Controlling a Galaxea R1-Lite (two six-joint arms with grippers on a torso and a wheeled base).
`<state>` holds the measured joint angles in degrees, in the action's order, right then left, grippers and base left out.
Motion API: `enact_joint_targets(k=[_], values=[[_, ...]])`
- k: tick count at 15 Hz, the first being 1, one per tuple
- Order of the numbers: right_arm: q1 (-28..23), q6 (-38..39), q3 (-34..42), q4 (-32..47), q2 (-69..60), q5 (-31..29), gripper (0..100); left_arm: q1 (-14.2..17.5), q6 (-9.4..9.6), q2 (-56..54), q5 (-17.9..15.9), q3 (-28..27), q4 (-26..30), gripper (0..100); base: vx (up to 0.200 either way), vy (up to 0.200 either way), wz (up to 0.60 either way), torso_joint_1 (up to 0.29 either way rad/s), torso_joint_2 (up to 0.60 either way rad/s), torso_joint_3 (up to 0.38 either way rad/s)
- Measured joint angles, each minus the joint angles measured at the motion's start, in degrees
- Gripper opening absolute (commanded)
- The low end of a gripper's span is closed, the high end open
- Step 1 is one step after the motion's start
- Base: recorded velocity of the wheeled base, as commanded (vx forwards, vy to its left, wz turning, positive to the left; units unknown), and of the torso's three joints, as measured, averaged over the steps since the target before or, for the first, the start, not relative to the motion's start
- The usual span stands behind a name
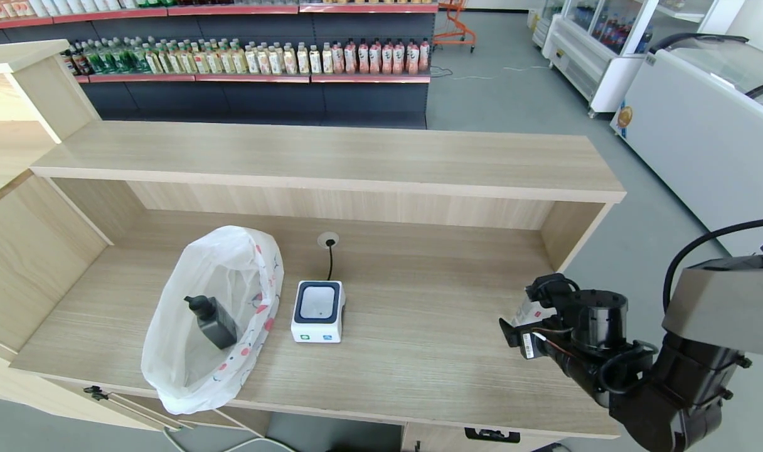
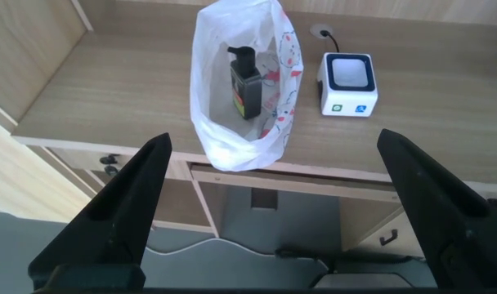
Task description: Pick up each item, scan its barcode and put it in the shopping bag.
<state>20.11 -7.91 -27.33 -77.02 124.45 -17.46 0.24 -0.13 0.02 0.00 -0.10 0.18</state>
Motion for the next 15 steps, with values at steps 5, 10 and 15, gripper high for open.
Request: enact_joint_targets(k=[5, 10, 15], values=[[0.0, -2.18, -4.14, -0.93, 3.0, 0.73, 100, -0.02, -0.02, 0.0, 0.0, 0.0, 0.0, 100, 0.0, 0.0, 0.0, 0.0, 0.0, 0.0], [-0.74, -2.62, -8.08, -0.77, 5.25, 1.01, 0, 0.0, -0.02, 0.0, 0.0, 0.0, -0.02, 100, 0.0, 0.0, 0.0, 0.0, 0.0, 0.0], [-2.67, -2.62, -11.19, -0.49, 7.06, 3.36, 0, -0.04, -0.02, 0.0, 0.0, 0.0, -0.02, 100, 0.0, 0.0, 0.0, 0.0, 0.0, 0.0]])
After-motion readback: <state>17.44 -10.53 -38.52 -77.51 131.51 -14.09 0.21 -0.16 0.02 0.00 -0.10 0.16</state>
